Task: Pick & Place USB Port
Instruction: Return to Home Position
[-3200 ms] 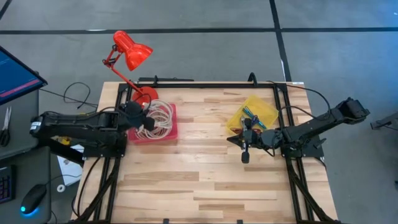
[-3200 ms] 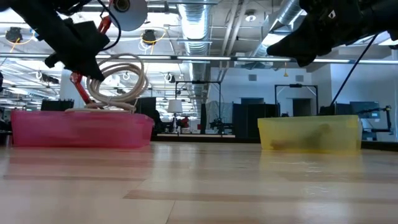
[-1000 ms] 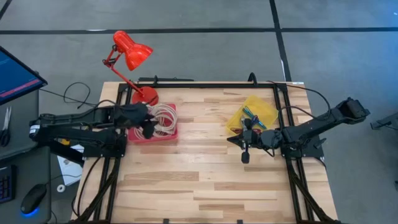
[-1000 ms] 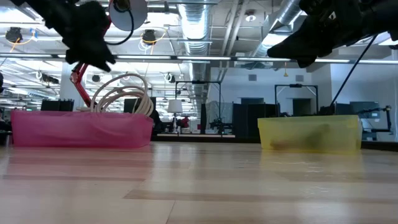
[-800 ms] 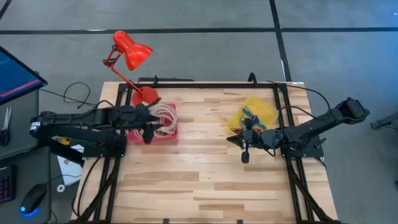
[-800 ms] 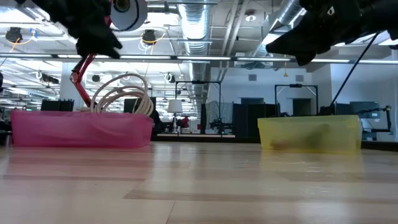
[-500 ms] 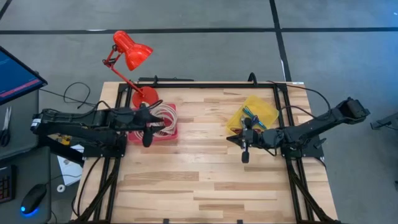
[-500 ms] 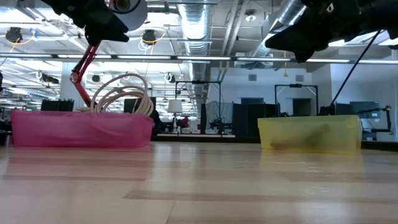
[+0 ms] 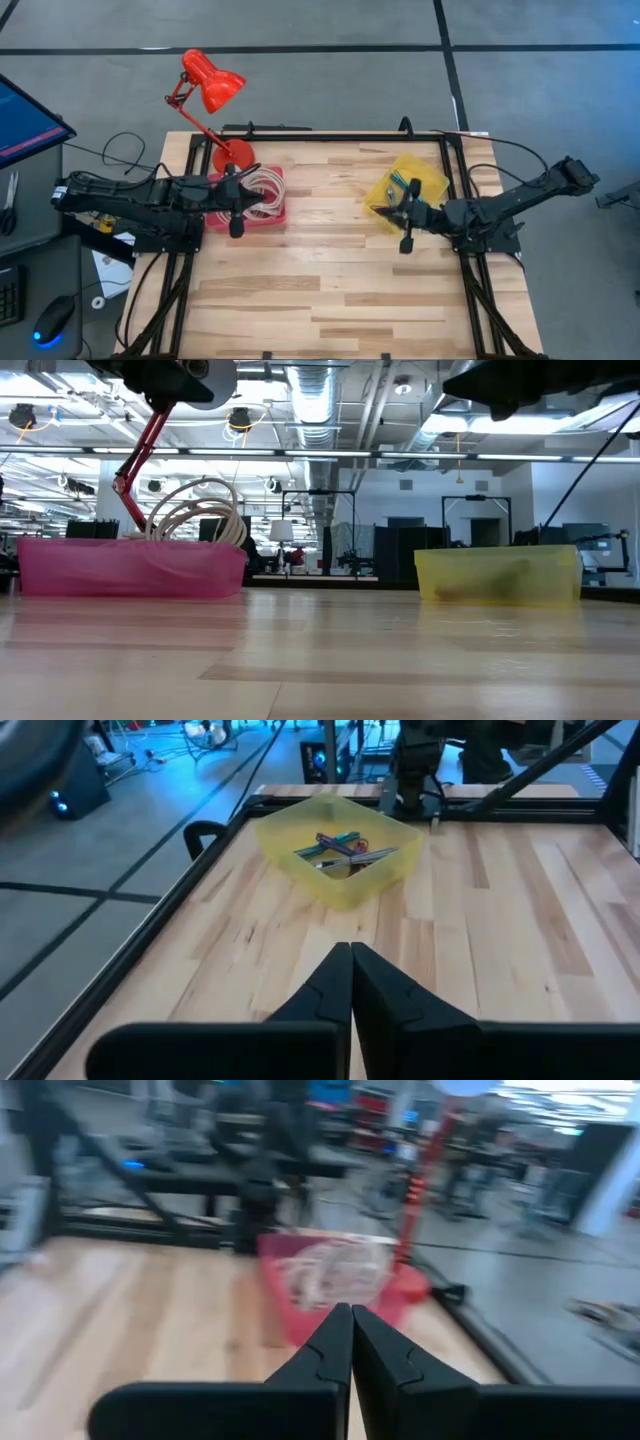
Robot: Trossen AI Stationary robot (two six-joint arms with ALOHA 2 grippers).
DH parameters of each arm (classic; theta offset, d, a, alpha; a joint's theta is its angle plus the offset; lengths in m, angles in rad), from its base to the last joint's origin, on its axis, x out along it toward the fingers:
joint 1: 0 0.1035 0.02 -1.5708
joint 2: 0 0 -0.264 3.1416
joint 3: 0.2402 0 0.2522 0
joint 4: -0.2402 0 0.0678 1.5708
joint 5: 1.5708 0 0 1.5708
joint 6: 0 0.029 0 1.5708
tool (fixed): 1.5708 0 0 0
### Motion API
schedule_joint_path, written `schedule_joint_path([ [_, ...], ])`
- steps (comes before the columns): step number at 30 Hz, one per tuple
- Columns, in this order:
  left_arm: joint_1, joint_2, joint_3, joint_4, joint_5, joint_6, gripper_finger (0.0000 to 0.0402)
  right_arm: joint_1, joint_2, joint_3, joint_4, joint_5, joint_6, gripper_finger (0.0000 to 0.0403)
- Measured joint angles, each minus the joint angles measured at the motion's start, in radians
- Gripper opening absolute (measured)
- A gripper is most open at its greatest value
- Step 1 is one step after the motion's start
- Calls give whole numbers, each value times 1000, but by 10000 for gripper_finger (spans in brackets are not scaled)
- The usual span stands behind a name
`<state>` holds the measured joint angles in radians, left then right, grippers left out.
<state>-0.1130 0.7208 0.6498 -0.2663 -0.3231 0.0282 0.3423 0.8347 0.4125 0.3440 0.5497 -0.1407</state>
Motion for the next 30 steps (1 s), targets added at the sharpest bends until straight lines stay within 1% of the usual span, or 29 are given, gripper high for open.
schedule_joint_path([
  [5,1,0,0,6,-43,-42,4,30,-56,0,-26,179,24,0],
  [7,1,-3,0,13,-44,-29,4,48,-85,0,-38,177,11,0],
  [8,-1,-8,0,14,-40,-2,4,56,-100,0,-49,142,-15,0],
  [9,-9,-10,0,24,-25,25,4,63,-115,0,-65,86,-40,0],
  [11,-20,-9,0,54,18,75,5,71,-144,0,-86,-60,-65,0],
  [12,-26,-9,0,70,39,96,5,70,-154,0,-86,-121,-64,0],
  [14,-36,-2,0,130,83,123,4,61,-168,0,-83,-200,-35,0],
  [16,-42,3,0,177,130,149,4,47,-181,0,-104,-241,-11,0],
  [19,-56,14,0,247,190,156,5,20,-181,0,-124,-272,26,0],
  [26,-146,13,0,260,190,151,3,-44,-148,3,-84,-395,53,0],
  [28,-172,22,-1,281,164,151,3,-65,-125,21,-72,-420,53,0],
  [30,-188,37,-15,339,133,161,3,-88,-98,44,-73,-426,52,0],
])
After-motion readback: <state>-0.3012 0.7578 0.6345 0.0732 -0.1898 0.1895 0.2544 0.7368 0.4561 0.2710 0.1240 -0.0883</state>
